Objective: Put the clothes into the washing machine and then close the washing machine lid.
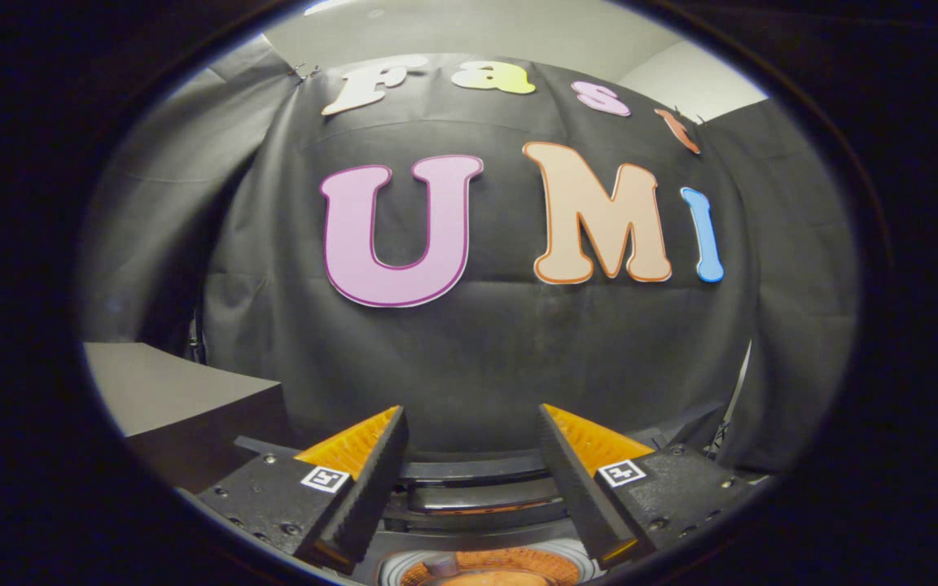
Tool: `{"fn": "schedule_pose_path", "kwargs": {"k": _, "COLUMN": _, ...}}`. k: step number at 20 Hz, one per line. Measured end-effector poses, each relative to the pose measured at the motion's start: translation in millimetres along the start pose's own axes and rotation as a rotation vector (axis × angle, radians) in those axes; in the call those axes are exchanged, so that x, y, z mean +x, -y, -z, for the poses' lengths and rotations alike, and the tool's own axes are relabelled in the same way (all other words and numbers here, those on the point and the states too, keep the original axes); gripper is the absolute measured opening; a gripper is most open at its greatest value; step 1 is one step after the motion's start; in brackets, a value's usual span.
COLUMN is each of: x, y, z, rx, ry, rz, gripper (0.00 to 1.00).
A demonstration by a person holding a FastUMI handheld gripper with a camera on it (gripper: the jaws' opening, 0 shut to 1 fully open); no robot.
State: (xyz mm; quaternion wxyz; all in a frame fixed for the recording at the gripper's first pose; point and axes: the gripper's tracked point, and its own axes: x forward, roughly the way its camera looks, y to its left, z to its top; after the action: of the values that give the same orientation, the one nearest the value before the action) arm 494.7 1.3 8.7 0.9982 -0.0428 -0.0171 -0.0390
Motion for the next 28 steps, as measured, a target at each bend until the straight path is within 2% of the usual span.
{"fn": "schedule_pose_path", "kwargs": {"k": 13, "x": -2, "y": 3, "z": -3, "rx": 0.007, "ry": 0.021, "rz": 0.018, "gripper": 0.96}}
{"fn": "schedule_pose_path", "kwargs": {"k": 18, "x": -1, "y": -4, "z": -2, "rx": 0.01, "ry": 0.013, "rz": -0.035, "gripper": 0.96}}
{"fn": "schedule_pose_path", "kwargs": {"k": 20, "x": -3, "y": -5, "z": 3, "rx": 0.013, "ry": -0.016, "rz": -0.06, "gripper": 0.96}}
{"fn": "schedule_pose_path", "kwargs": {"k": 23, "x": -21, "y": 3, "z": 25, "rx": 0.02, "ry": -0.137, "rz": -0.03, "gripper": 0.97}}
{"fn": "schedule_pose_path", "kwargs": {"k": 28, "x": -20, "y": 1, "z": 29, "rx": 0.053, "ry": -0.151, "rz": -0.005, "gripper": 0.97}}
